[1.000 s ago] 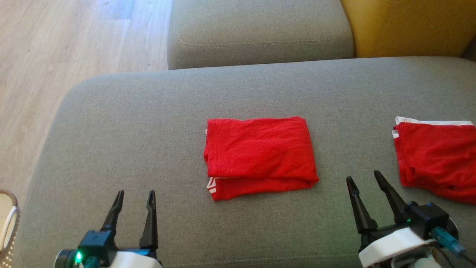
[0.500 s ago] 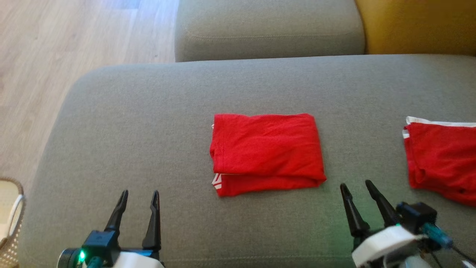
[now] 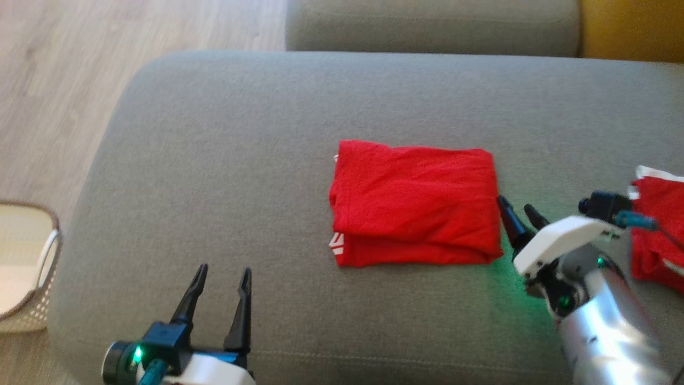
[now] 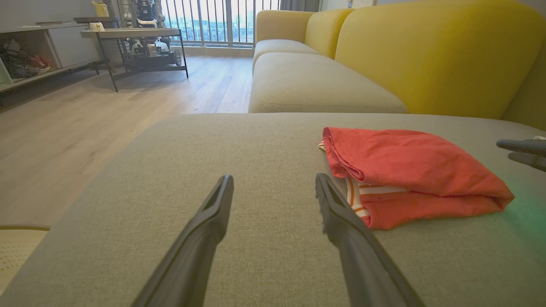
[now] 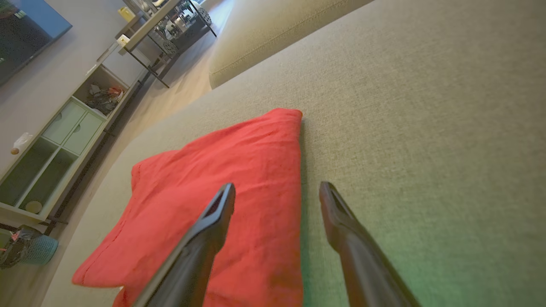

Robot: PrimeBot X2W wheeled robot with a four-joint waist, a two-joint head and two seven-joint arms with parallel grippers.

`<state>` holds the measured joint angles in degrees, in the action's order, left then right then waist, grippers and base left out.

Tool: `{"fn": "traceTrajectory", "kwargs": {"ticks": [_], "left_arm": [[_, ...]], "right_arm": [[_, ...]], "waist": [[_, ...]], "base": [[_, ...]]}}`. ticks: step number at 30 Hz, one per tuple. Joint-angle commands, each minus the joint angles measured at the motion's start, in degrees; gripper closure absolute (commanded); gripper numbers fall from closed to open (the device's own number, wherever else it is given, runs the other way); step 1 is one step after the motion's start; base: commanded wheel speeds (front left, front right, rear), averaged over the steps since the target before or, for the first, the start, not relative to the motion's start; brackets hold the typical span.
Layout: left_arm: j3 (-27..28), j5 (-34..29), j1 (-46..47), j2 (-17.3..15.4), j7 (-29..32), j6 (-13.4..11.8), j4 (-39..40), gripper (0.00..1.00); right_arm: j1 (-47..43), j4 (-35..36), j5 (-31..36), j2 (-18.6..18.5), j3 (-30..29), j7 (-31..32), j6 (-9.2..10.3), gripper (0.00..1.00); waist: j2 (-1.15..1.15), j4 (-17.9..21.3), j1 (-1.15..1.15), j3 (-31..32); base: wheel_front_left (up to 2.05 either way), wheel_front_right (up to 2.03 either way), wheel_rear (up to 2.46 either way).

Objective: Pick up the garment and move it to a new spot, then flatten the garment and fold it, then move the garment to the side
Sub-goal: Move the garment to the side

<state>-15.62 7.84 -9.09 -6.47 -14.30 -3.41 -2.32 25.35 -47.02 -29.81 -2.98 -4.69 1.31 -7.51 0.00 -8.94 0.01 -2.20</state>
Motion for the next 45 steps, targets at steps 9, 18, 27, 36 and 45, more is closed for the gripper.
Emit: {"fn": "traceTrajectory", "kwargs": {"ticks": [9,18,27,36,45], "left_arm": [[1.6,-0.7,5.3,1.4,-0.7,1.4,1.0,0.00],[2.2,-1.4,5.2,1.7,-0.7,1.8,0.3,0.00],[3.6,-1.0,3.8,1.4,-0.7,2.3,1.5,0.00],[3.8,-2.0,4.9,1.1,-0.7,3.2,3.1,0.00],[4.3,-2.7,6.0,0.3,-0.7,3.6,3.7,0.00]], "right_arm": [[11.2,-10.8,-2.6,-1.6,-2.8,7.5,0.02,0.09],[10.1,-12.0,-4.7,-0.7,2.3,7.3,0.02,1.00],[8.1,-1.8,-5.9,-5.5,9.2,6.1,0.02,1.00],[9.1,9.0,-5.2,-11.6,10.6,9.2,0.02,1.00],[10.2,15.7,-2.3,-16.7,4.0,12.6,0.02,1.00]], "waist": [[0.00,-3.7,-0.01,-4.1],[0.00,-3.4,-0.01,-2.5],[0.00,3.2,-0.01,-3.0],[0.00,12.5,-0.01,-4.9],[0.00,18.1,-0.01,-7.6]], "base": [[0.00,0.00,0.00],[0.00,0.00,0.00],[0.00,0.00,0.00],[0.00,0.00,0.00],[0.00,0.00,0.00]]}}
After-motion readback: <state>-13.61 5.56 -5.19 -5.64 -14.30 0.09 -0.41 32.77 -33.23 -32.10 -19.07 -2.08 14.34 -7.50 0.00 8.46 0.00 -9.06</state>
